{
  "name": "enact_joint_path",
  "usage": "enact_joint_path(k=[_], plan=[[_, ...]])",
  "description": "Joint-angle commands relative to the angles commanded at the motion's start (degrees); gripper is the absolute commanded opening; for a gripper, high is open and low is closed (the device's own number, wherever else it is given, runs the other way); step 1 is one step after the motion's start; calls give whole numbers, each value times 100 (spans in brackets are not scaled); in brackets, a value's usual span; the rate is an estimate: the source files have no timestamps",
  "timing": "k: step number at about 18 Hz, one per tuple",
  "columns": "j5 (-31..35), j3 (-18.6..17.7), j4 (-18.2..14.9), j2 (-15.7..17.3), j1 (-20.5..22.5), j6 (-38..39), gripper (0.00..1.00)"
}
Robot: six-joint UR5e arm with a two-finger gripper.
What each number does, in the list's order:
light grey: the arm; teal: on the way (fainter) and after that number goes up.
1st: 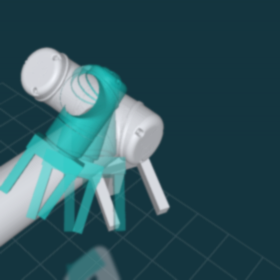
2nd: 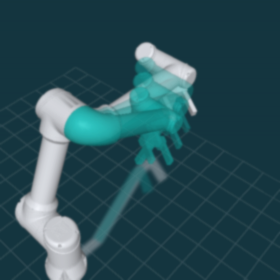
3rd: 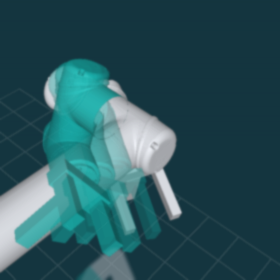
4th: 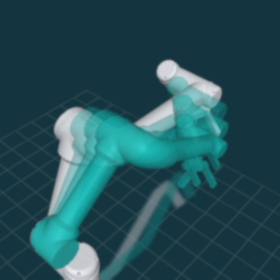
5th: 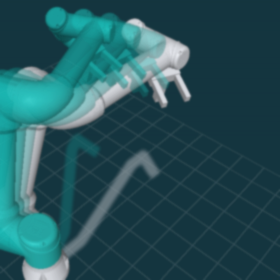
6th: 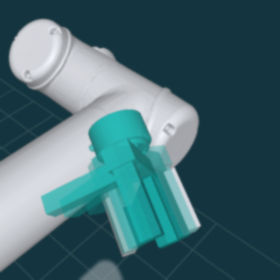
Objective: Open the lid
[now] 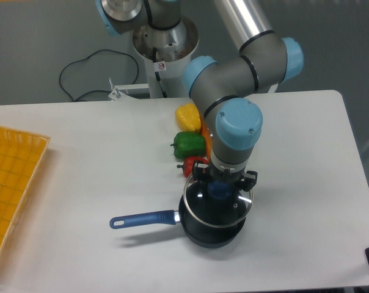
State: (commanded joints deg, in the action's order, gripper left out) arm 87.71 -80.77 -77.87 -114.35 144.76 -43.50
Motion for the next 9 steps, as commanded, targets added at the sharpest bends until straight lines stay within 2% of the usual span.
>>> enact_joint_path(k=[9], plan=[[-105, 0, 0, -9, 35, -123, 56]])
